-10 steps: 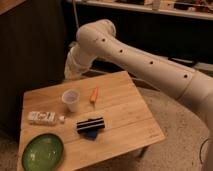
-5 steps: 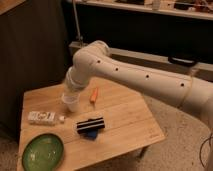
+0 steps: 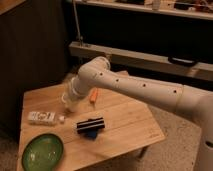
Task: Stand the bottle upright
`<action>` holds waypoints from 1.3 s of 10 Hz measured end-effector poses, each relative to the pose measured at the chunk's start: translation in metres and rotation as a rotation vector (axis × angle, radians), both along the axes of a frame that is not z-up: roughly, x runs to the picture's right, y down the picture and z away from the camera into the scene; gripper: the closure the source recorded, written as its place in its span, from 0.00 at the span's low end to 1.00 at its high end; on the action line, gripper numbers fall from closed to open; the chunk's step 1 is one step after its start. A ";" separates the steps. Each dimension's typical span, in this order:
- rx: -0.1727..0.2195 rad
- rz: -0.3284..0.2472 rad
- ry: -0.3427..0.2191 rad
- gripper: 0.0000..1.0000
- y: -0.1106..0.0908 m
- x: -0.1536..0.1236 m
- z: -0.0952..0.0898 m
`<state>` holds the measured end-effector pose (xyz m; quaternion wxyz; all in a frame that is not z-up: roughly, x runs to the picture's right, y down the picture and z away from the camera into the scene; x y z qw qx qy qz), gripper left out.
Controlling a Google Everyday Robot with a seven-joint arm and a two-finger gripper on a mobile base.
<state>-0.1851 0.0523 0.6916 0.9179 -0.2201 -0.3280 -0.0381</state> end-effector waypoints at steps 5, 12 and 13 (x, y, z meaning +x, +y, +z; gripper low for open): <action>-0.082 0.029 -0.006 0.20 0.034 -0.014 0.034; -0.138 -0.009 0.014 0.20 0.067 -0.044 0.076; -0.139 -0.018 0.018 0.20 0.071 -0.047 0.081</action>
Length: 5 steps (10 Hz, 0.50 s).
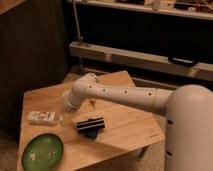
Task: Stand the bottle upright
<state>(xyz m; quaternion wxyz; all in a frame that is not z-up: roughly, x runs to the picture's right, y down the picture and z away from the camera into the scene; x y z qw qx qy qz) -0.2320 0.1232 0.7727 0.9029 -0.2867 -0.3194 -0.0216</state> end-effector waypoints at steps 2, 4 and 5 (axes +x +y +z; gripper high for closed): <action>-0.001 -0.031 0.001 0.20 0.008 -0.009 0.011; -0.005 -0.037 0.007 0.20 0.010 -0.007 0.012; 0.010 -0.048 -0.013 0.20 0.013 -0.010 0.014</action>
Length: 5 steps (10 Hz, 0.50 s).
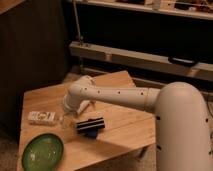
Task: Stand the bottle upright
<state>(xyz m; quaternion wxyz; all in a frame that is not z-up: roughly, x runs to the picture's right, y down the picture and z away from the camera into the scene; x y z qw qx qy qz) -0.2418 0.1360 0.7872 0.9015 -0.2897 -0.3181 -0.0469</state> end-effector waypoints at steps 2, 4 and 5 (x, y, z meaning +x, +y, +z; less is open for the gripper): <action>0.025 -0.025 -0.042 0.20 0.003 -0.011 0.000; 0.019 -0.019 -0.043 0.20 0.003 -0.009 0.002; 0.017 -0.022 -0.044 0.20 0.005 -0.011 0.003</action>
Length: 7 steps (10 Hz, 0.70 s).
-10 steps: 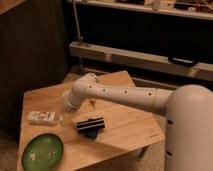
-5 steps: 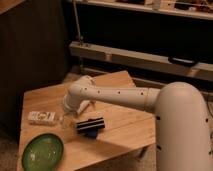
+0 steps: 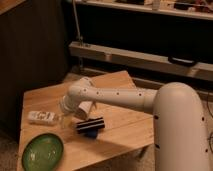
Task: Stand the bottle upright
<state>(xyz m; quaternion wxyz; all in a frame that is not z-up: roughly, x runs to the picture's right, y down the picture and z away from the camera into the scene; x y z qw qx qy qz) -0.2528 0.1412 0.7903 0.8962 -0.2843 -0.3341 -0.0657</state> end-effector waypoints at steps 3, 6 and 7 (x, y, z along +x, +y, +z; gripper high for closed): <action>-0.017 0.022 0.037 0.20 0.003 0.004 0.013; -0.041 0.056 0.073 0.20 0.004 0.009 0.035; -0.044 0.063 0.078 0.20 0.006 0.008 0.037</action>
